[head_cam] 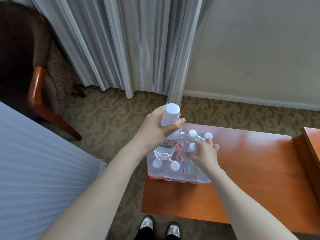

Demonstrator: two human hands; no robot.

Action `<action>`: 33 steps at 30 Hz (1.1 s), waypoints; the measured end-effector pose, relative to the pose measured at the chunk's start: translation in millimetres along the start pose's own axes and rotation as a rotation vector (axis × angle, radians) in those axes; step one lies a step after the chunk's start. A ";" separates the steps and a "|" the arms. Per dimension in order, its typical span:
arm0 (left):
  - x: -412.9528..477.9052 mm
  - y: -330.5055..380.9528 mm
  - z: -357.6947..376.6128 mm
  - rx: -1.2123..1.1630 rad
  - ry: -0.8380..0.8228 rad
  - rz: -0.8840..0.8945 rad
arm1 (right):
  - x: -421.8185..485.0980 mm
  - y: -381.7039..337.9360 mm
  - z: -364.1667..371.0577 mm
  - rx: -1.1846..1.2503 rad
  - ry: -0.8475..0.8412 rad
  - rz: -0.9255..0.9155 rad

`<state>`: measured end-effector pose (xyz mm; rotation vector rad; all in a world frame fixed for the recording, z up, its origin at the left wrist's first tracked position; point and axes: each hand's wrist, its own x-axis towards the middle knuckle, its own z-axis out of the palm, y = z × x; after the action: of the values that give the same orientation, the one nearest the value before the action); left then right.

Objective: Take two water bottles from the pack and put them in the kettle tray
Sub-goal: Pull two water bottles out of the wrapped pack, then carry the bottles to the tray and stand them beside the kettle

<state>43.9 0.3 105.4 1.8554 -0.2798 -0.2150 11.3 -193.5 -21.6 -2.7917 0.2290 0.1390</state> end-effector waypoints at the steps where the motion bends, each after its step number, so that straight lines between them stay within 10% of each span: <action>1: -0.9 0.3 0.1 -0.004 -0.001 -0.005 | -2.9 -0.3 -5.5 0.077 0.023 0.010; 14: -1.6 47.7 -7.1 0.011 0.019 0.069 | -36.3 -41.3 -173.5 0.862 0.175 -0.182; 33: 11.6 182.7 74.4 -0.004 -0.250 0.330 | -126.9 3.4 -300.5 0.495 0.564 -0.117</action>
<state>18.4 -122.8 257.9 1.7483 -0.7505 -0.2175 -93.2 -279.9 275.0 -2.2774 0.1970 -0.6497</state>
